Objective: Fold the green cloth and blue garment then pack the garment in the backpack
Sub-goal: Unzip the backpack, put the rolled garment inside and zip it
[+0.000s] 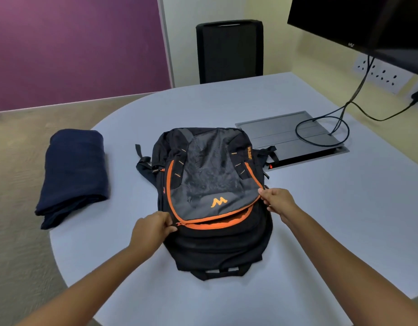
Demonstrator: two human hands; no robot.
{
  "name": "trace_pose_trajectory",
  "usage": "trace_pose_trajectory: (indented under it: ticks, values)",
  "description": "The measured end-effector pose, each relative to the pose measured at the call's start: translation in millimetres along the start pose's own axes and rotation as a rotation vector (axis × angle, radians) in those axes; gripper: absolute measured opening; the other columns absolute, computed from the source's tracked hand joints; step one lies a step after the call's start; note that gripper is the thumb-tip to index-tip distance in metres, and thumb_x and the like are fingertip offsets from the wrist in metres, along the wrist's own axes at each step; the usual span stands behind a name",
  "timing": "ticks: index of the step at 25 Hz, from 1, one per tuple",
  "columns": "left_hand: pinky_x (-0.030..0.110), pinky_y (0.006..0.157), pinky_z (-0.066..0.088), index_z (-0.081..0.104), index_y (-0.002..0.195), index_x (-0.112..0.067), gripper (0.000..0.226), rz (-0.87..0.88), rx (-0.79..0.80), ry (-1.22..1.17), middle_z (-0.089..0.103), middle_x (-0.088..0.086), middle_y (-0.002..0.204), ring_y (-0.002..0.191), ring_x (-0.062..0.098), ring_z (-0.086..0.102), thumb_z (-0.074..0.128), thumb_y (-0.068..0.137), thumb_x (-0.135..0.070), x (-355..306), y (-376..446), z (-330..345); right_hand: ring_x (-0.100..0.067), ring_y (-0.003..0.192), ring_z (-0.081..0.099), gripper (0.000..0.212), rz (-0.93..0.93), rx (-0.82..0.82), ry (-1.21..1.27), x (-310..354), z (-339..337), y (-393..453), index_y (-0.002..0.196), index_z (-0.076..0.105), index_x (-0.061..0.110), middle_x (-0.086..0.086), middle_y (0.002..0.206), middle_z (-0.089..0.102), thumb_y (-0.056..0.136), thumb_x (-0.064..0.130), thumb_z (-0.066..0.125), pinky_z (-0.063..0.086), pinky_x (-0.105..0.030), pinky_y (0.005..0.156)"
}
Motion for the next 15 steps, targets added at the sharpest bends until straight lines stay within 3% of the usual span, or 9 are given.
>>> trace_pose_trajectory:
  ticks: [3, 5, 6, 8, 11, 15]
  values:
    - [0.027, 0.068, 0.045, 0.058, 0.077, -0.019, 0.013, -0.073, 0.124, -0.137, 0.063, -0.003, 0.082, 0.079, 0.017, 0.060, 0.064, 0.086, -0.028, -1, 2, 8, -0.030, 0.099, 0.054, 0.019, -0.152, -0.177, -0.387, -6, 9, -3, 0.094, 0.055, 0.012, -0.014, 0.107, 0.059, 0.087, 0.028, 0.063, 0.047, -0.038, 0.082]
    - [0.026, 0.067, 0.042, 0.058, 0.078, -0.022, 0.010, -0.064, 0.170, -0.133, 0.060, -0.002, 0.087, 0.081, 0.016, 0.058, 0.059, 0.088, -0.025, -1, 2, 15, -0.032, 0.112, 0.048, 0.041, -0.418, -0.302, -0.636, -4, 23, -18, 0.118, 0.051, 0.015, -0.012, 0.119, 0.053, 0.083, 0.030, 0.068, 0.043, -0.040, 0.089]
    - [0.025, 0.067, 0.040, 0.056, 0.078, -0.023, 0.010, -0.049, 0.179, -0.121, 0.058, -0.003, 0.088, 0.082, 0.016, 0.057, 0.057, 0.088, -0.024, 1, 2, 17, -0.029, 0.117, 0.046, 0.049, -0.572, -0.261, -0.698, -1, 34, -26, 0.124, 0.050, 0.018, -0.008, 0.123, 0.052, 0.081, 0.031, 0.069, 0.041, -0.039, 0.094]
    - [0.026, 0.072, 0.040, 0.056, 0.080, -0.024, 0.008, -0.007, 0.165, -0.077, 0.053, -0.006, 0.089, 0.085, 0.016, 0.056, 0.055, 0.088, -0.025, 2, 3, 19, -0.023, 0.129, 0.039, 0.062, -0.773, -0.004, -0.798, 1, 61, -41, 0.133, 0.046, 0.024, -0.001, 0.134, 0.047, 0.078, 0.040, 0.070, 0.030, -0.040, 0.108]
    - [0.028, 0.077, 0.038, 0.065, 0.092, -0.021, 0.011, 0.075, 0.090, -0.040, 0.055, -0.007, 0.093, 0.095, 0.017, 0.057, 0.055, 0.090, -0.026, 2, 2, 18, -0.019, 0.142, 0.020, 0.077, -0.849, 0.300, -1.077, -5, 106, -51, 0.144, 0.031, 0.027, 0.004, 0.150, 0.031, 0.078, 0.045, 0.067, 0.008, -0.046, 0.118]
    - [0.028, 0.080, 0.034, 0.068, 0.101, -0.024, 0.016, 0.129, 0.035, -0.070, 0.061, -0.008, 0.101, 0.098, 0.013, 0.056, 0.055, 0.092, -0.028, 7, 0, 16, -0.018, 0.134, 0.038, 0.049, -0.899, 0.314, -1.226, -11, 137, -42, 0.139, 0.042, 0.021, 0.001, 0.142, 0.046, 0.092, 0.033, 0.053, 0.007, -0.034, 0.117]
Point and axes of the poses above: each hand's wrist, its own y-axis towards the middle knuckle, its own z-axis out of the palm, x = y × z, the point moved 1 cm from there along y, towards the middle knuckle
